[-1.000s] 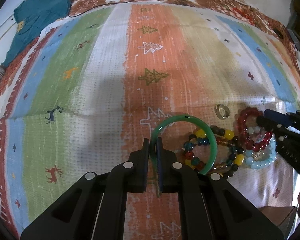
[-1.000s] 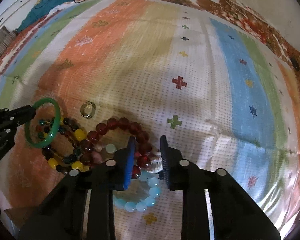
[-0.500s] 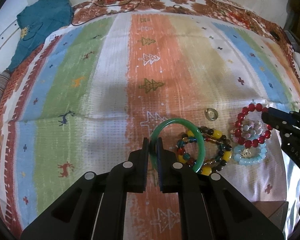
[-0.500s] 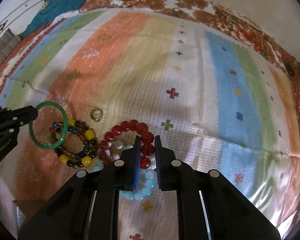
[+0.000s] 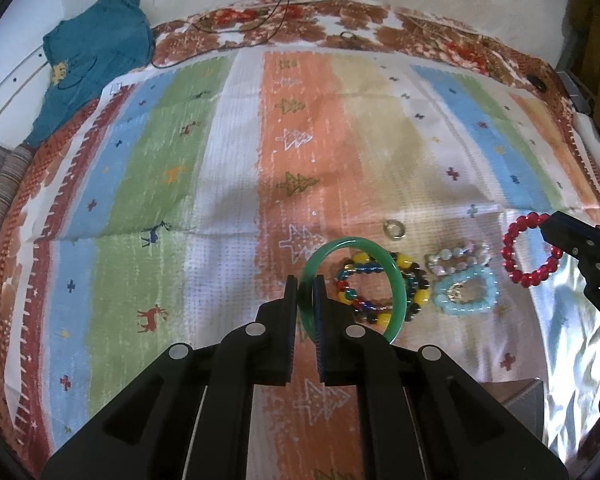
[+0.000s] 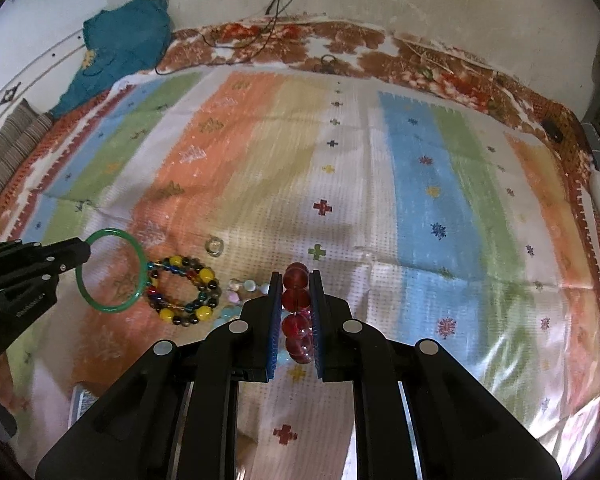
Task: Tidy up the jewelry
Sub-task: 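Grasp the red bead bracelet with the right tool and lift it, then lower the green bangle into the tin with the left tool while the right tool drops the red bracelet in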
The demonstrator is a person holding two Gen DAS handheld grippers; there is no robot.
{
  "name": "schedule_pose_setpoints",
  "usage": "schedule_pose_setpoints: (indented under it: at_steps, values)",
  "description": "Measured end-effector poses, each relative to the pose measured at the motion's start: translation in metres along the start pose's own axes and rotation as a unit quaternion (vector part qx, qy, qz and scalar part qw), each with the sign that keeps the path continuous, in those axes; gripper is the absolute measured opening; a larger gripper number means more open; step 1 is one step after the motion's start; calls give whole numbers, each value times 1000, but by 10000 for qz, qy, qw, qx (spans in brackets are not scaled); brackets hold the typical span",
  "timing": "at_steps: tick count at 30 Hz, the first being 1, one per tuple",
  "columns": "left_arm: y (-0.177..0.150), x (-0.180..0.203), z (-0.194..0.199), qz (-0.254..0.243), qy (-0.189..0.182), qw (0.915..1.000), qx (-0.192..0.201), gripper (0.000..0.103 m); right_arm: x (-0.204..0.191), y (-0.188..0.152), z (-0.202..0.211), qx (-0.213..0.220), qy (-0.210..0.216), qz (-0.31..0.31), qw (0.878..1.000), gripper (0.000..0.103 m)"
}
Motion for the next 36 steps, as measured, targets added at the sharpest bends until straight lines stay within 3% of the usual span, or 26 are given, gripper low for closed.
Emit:
schedule_pose_setpoints:
  at_steps: [36]
  values:
    - [-17, 37, 99, -75, -343, 9976, 604, 7, -7, -21, 96, 639, -19, 12, 9980, 14]
Point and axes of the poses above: each gripper's, at about its wrist camera, not at the fingertips, and z roughly against the way its jaws point, x to its right, y to its top, the point moved 6 cm from there along -z, roughly the way its jaws point, and after that the axes turned 12 degrees about x, right-handed, at the moved point
